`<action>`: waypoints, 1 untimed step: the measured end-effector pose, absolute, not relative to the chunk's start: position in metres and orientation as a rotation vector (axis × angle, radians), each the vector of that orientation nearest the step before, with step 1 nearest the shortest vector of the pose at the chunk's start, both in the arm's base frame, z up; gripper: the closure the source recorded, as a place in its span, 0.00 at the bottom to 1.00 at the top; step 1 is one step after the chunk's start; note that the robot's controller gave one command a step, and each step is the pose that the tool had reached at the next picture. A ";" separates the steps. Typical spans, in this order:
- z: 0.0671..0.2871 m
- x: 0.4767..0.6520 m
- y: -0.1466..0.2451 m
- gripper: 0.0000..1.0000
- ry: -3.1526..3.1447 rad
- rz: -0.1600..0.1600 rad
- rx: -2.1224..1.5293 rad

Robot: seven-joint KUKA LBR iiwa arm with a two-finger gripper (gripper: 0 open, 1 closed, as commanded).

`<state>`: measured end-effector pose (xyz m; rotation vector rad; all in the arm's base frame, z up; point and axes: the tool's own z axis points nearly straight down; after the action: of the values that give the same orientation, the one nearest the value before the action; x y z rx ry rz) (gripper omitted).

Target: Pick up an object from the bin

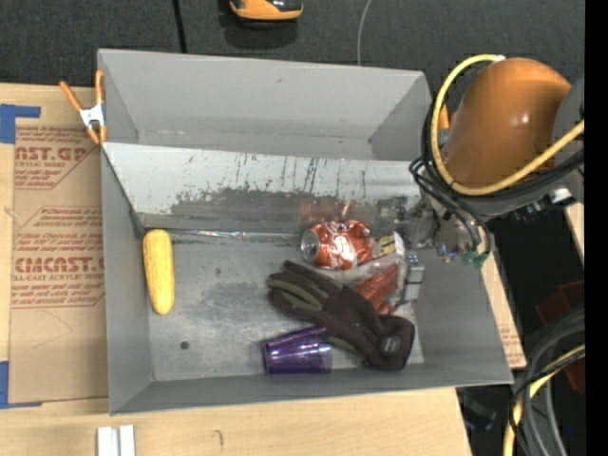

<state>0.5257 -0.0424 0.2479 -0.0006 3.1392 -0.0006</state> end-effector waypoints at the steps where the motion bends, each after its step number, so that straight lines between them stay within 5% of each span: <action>1: 0.218 0.519 -0.043 0.00 3.116 0.001 0.285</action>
Offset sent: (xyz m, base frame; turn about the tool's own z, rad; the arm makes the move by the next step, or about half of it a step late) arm -0.0085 0.0238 -0.1139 -0.1817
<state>0.5187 -0.0435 0.2176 0.2853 3.1163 0.0011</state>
